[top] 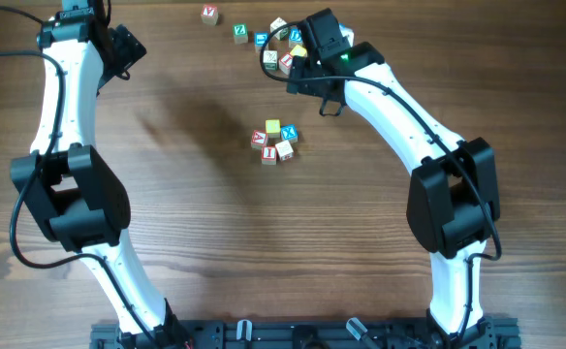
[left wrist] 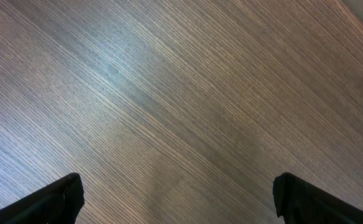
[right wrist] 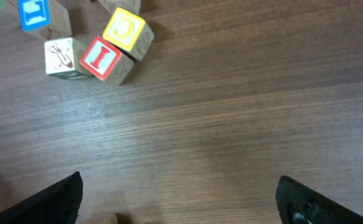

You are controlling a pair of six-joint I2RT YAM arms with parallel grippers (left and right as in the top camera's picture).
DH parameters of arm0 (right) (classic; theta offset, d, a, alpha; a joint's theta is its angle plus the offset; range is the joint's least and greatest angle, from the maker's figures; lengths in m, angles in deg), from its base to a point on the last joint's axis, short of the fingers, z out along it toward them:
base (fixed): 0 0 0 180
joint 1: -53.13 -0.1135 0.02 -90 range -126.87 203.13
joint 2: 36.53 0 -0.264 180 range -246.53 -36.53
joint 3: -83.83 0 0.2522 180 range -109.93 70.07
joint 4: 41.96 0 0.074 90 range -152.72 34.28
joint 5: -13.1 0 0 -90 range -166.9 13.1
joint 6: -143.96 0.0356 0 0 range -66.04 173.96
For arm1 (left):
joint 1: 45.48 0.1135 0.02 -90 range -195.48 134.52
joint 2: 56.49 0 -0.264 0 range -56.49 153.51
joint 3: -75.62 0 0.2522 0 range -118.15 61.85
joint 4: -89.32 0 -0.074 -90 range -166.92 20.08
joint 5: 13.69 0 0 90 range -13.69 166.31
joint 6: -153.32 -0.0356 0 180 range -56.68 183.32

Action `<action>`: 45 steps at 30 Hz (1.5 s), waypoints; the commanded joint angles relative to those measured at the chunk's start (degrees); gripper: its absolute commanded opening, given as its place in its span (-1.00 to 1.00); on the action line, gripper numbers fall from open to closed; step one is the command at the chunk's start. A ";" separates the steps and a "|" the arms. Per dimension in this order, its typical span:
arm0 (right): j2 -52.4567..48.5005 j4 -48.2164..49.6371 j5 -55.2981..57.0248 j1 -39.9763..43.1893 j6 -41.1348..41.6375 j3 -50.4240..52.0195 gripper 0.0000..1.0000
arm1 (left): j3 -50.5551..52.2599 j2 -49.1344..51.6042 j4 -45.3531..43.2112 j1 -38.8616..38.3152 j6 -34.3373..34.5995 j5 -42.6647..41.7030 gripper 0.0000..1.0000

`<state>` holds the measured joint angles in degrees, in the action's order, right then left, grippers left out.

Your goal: Form a circle

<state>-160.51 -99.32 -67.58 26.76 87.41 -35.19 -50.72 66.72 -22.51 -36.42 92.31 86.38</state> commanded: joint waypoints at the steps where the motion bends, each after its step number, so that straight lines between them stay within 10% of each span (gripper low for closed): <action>1: 1.20 0.37 1.40 -0.22 1.09 -0.92 1.00 | -0.57 -0.20 -0.11 0.07 -0.28 0.72 1.00; 35: 1.20 0.44 1.40 -0.22 1.11 -0.92 0.99 | -0.57 -0.20 -0.11 0.07 -0.28 0.72 1.00; 43: 1.20 0.15 -13.35 -0.22 1.25 -0.92 0.99 | -0.57 -0.20 -0.11 0.11 -0.28 0.72 1.00; 44: 1.20 0.11 -14.84 -0.22 1.27 -0.92 0.96 | -0.57 -0.20 -0.11 0.11 -0.28 0.72 1.00; 45: 1.20 -0.02 -17.14 -0.22 1.25 -0.92 0.44 | -0.57 -0.20 -0.11 0.11 -0.28 0.72 1.00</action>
<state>-160.51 -99.34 -77.61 26.76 87.76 -35.19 -50.72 66.72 -22.51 -36.42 92.31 86.38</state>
